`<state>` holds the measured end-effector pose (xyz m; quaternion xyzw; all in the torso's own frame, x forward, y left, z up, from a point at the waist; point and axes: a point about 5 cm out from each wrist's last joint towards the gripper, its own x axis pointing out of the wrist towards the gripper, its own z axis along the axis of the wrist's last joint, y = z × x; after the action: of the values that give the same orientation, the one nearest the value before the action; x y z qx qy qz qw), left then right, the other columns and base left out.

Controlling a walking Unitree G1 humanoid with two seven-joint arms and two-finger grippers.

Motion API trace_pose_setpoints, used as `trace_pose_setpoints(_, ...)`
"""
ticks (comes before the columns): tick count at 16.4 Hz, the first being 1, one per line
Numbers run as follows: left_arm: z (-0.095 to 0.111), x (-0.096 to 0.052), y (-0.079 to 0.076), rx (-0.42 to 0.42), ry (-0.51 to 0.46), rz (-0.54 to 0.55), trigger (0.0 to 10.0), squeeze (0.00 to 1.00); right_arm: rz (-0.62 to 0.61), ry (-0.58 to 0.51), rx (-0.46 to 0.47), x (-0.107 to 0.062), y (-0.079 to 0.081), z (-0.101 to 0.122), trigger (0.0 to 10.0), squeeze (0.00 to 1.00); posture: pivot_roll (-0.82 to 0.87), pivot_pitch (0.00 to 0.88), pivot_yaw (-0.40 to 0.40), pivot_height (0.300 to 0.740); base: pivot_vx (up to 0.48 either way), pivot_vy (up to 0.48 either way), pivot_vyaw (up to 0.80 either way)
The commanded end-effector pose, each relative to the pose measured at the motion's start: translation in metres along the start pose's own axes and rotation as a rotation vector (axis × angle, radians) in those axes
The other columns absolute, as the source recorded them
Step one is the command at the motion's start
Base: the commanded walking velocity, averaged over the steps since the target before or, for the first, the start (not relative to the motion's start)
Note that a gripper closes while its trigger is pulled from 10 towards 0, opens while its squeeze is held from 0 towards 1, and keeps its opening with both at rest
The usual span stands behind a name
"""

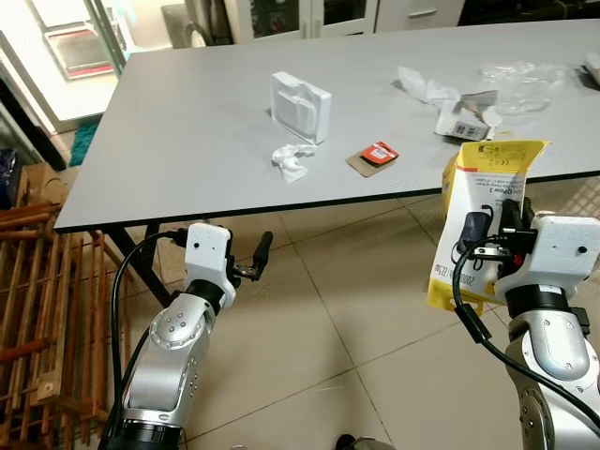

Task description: Picking trash to rubbish bin

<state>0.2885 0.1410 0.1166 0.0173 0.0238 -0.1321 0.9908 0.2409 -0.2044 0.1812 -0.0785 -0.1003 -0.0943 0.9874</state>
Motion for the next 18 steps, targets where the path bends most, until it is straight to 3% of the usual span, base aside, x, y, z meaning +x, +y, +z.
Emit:
trace_pose_setpoints(1,0.0008,0.0006,0.0001,0.007,-0.001,0.000,10.0,0.00,0.001,-0.003,0.001,-0.0006,0.0002,-0.0002,0.1,0.00,-0.08,0.110,0.050,0.740,0.000,0.000,0.00)
trace_pose_setpoints(7,0.0003,0.0014,-0.0010,-0.011,-0.001,0.001,10.0,0.00,0.000,0.009,0.004,-0.0014,-0.0001,-0.0020,0.0,0.00,-0.09,0.110,0.048,0.740,0.000,0.000,-0.08)
trace_pose_setpoints(18,0.0018,0.0025,-0.0005,0.001,-0.005,0.002,10.0,0.00,0.005,0.023,0.006,-0.0012,0.0017,-0.0047,0.0,0.00,-0.08,0.113,0.049,0.740,0.000,0.000,-0.78)
